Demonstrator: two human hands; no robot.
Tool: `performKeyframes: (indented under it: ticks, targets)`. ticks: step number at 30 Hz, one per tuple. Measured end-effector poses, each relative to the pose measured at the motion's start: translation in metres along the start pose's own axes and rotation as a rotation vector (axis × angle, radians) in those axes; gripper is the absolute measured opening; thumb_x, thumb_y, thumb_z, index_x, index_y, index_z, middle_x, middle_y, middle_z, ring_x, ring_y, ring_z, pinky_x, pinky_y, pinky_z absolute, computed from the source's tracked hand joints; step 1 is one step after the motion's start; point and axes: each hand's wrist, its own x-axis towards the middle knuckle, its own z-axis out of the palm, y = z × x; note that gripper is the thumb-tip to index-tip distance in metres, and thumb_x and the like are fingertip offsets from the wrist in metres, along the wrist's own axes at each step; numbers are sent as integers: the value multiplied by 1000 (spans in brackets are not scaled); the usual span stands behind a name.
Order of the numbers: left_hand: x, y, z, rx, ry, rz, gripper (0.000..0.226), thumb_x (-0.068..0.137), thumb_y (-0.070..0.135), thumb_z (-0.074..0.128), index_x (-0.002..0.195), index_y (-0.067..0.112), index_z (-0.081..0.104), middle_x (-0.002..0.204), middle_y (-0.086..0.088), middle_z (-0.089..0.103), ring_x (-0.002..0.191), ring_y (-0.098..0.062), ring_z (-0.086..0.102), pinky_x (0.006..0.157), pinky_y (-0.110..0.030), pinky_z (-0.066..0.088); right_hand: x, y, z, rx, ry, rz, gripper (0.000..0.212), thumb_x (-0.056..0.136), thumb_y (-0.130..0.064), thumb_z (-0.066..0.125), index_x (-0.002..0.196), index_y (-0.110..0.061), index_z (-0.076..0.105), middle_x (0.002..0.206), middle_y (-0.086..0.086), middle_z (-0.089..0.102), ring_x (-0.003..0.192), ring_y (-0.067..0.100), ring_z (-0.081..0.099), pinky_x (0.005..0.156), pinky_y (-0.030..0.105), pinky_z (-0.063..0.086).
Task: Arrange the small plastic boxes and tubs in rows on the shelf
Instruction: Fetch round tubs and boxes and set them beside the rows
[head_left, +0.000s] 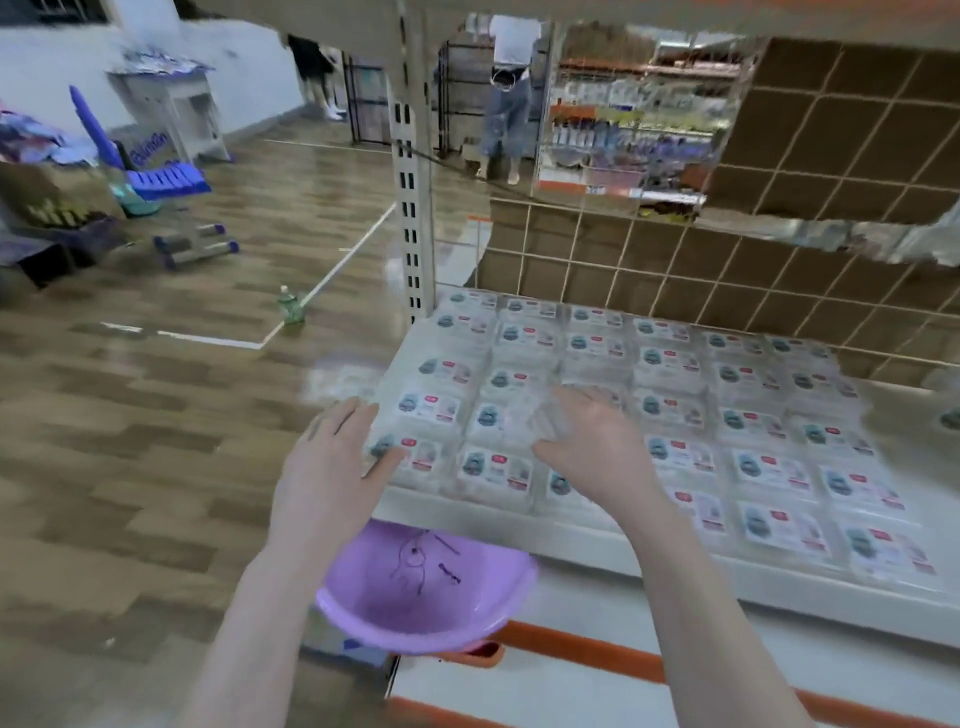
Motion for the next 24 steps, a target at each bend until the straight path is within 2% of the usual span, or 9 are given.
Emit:
performKeyframes:
  ticks: [3, 8, 11, 14, 17, 19, 22, 24]
  targets:
    - [9, -15, -2, -41, -47, 35, 46, 88, 29, 63, 127, 8, 54, 135, -4, 50, 126, -25, 42, 98, -26, 26, 9, -21, 6, -63, -27, 20, 59, 80, -27, 61, 134, -13, 44, 132, 10, 48, 120, 27, 46, 87, 31, 41]
    - [17, -29, 6, -137, -100, 31, 52, 89, 34, 60, 135, 13, 48, 142, 1, 43, 129, -20, 40, 99, -29, 31, 18, -32, 8, -84, -91, 33, 70, 82, -27, 61, 144, -18, 32, 145, 5, 37, 129, 24, 40, 97, 29, 36]
    - [16, -32, 10, -161, -132, 59, 53, 90, 35, 59, 137, 16, 46, 145, 3, 39, 132, -15, 36, 101, -28, 32, 20, -34, 6, -121, -126, 42, 66, 82, -27, 61, 142, -17, 35, 142, 8, 40, 127, 26, 42, 97, 33, 37]
    - [15, -35, 11, -172, -120, 79, 53, 89, 37, 59, 136, 18, 46, 144, 6, 40, 131, -13, 36, 97, -26, 34, 23, -38, 6, -121, -152, 66, 62, 81, -32, 63, 137, -15, 40, 137, 9, 45, 123, 27, 44, 95, 36, 40]
    - [16, -35, 11, -184, -106, 93, 52, 89, 38, 59, 135, 18, 47, 142, 7, 42, 129, -12, 38, 92, -26, 37, 29, -46, 9, -140, -140, 51, 61, 79, -41, 65, 130, -13, 46, 132, 8, 50, 119, 26, 47, 91, 35, 40]
    - [15, -36, 11, -189, -104, 105, 51, 89, 38, 60, 134, 17, 48, 141, 6, 44, 127, -13, 40, 89, -25, 37, 36, -50, 9, -192, -165, 27, 64, 80, -43, 64, 133, -14, 44, 134, 7, 49, 121, 26, 47, 92, 35, 40]
    - [13, -39, 11, -188, -105, 110, 52, 88, 41, 59, 133, 17, 49, 140, 6, 44, 127, -14, 41, 89, -26, 37, 47, -57, 7, -226, -208, -12, 64, 80, -39, 64, 135, -17, 43, 134, 8, 51, 119, 27, 48, 94, 37, 44]
    - [12, -41, 11, -189, -111, 104, 53, 88, 41, 59, 134, 17, 48, 141, 5, 44, 127, -15, 40, 92, -26, 36, 54, -62, 4, -193, -198, -42, 61, 78, -34, 65, 133, -17, 46, 128, 8, 54, 110, 25, 53, 89, 36, 47]
